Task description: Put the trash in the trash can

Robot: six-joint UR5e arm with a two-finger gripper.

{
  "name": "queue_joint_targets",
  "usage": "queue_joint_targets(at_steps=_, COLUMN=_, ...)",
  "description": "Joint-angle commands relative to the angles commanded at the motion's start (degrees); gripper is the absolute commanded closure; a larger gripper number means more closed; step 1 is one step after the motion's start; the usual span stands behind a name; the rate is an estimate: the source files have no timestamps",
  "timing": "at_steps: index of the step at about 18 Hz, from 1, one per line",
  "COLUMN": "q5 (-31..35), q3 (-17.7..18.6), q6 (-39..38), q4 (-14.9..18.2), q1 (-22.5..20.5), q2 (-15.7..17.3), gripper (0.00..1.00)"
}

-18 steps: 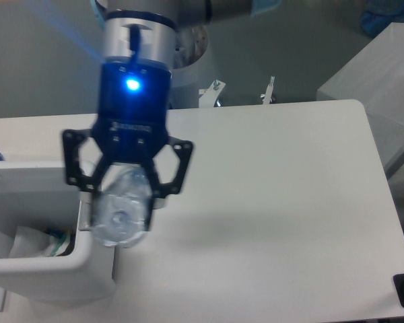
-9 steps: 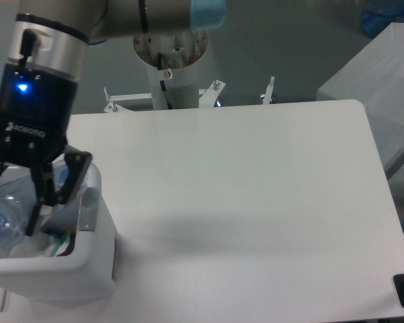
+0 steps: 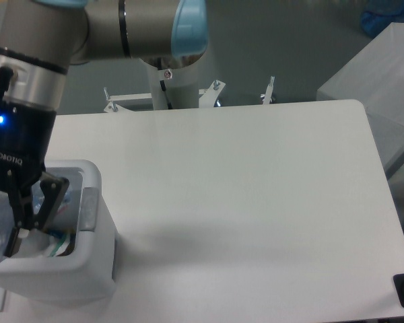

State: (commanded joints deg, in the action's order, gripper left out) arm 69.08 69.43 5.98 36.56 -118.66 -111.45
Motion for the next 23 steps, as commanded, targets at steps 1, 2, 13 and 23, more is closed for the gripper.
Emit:
queue_joint_targets(at_steps=1, q5=0.0, q3=0.26, q6=0.0, q4=0.0, q1=0.0, q2=0.17, gripper=0.31)
queue_joint_targets(at_steps=2, q5=0.0, q3=0.44, q6=0.0, q4=0.0, q1=0.0, q2=0.35, gripper=0.31)
queue_joint_targets(at_steps=13, q5=-0.26, q3=2.56, q6=-0.97, q4=0.09, q1=-4.81, q2=2.81, gripper=0.0)
queue_joint_targets(at_steps=23, q5=7.54, q3=5.89, q6=9.31, q4=1.05, q1=-11.6, q2=3.43, gripper=0.0)
